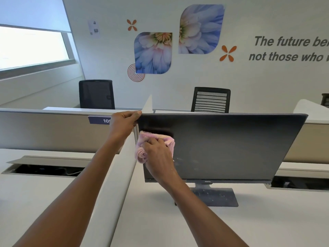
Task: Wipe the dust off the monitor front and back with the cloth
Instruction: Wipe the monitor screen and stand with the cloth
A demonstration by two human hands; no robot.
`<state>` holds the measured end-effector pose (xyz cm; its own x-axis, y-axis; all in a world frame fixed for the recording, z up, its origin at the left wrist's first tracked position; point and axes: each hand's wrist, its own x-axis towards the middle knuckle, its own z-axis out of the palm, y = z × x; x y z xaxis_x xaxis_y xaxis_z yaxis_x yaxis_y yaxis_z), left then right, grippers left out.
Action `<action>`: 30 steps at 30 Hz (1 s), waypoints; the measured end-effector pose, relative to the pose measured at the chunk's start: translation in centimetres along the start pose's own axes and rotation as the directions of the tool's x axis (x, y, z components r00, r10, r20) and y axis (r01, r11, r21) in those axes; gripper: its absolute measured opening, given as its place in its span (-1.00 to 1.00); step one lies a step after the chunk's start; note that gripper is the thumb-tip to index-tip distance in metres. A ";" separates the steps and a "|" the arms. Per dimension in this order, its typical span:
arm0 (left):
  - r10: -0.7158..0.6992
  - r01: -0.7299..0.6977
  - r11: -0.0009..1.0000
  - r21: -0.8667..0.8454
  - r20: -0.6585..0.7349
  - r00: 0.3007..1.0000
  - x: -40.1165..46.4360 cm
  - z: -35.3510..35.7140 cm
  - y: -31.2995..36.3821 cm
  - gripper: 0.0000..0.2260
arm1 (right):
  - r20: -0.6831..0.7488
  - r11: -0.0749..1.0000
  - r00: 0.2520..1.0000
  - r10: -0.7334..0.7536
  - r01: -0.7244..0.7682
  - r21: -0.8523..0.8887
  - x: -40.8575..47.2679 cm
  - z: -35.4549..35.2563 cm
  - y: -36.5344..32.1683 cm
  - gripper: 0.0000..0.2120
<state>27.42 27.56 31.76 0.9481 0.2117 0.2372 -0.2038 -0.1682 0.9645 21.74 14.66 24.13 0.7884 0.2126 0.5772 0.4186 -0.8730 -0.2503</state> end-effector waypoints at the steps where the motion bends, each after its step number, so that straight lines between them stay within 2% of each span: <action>1: -0.001 0.001 1.000 -0.005 0.001 1.000 0.0 0.0 -0.1 -0.87 | 0.023 1.000 1.000 0.019 -0.019 -0.007 -0.8 0.2 0.5 -0.67; 3: -0.004 0.004 1.000 0.001 -0.004 1.000 0.0 0.0 0.0 -0.82 | 0.026 0.997 0.996 0.082 -0.082 -0.001 -2.2 0.1 2.1 -0.71; 6: -0.005 0.006 1.000 0.013 -0.023 1.000 0.1 0.4 0.1 -0.80 | -0.069 0.989 0.987 0.145 -0.145 0.005 -2.0 -1.3 3.9 -0.69; 9: 0.005 -0.005 1.000 0.011 -0.045 0.999 0.0 0.7 0.0 -0.81 | -0.113 0.997 0.992 0.063 -0.068 -0.039 -0.6 -2.5 3.5 -0.65; 13: 0.004 -0.003 1.000 0.018 -0.065 0.998 -0.3 0.4 -0.3 -0.74 | -0.017 0.998 1.000 0.000 -0.001 -0.064 -0.8 -2.4 3.1 -0.62; 16: 0.003 -0.001 1.000 0.023 -0.086 0.996 -0.5 0.5 -0.1 -0.75 | 0.017 0.996 0.997 0.073 -0.072 -0.053 -2.6 -2.1 4.8 -0.67; 19: -0.004 0.006 1.000 0.014 -0.088 0.996 -0.5 0.9 0.1 -0.74 | -0.093 0.985 0.980 0.173 -0.175 -0.009 -3.0 -3.0 6.7 -0.67; 22: -0.013 0.014 1.000 0.010 -0.096 0.995 -0.4 1.0 0.1 -0.73 | -0.157 0.990 0.979 0.127 -0.135 -0.039 -1.5 -4.4 6.9 -0.66; 26: -0.006 0.007 1.000 0.009 -0.094 0.996 -0.8 0.8 0.2 -0.73 | -0.026 0.997 0.999 0.034 -0.036 -0.065 -1.5 -4.2 6.1 -0.64; 28: -0.001 0.000 1.000 -0.002 -0.086 0.996 -1.0 0.8 0.3 -0.73 | 0.030 0.997 0.999 0.043 -0.041 -0.063 -2.8 -3.7 7.1 -0.72; 30: -0.001 0.000 1.000 -0.015 -0.084 0.996 -1.0 0.9 0.4 -0.73 | 0.027 0.993 0.995 0.100 -0.099 -0.062 -3.8 -4.1 8.8 -0.75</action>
<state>26.62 26.43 31.77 0.9246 0.2917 0.2451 -0.2075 -0.1538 0.9661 20.63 4.38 22.92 0.8382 0.1356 0.5283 0.3104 -0.9150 -0.2576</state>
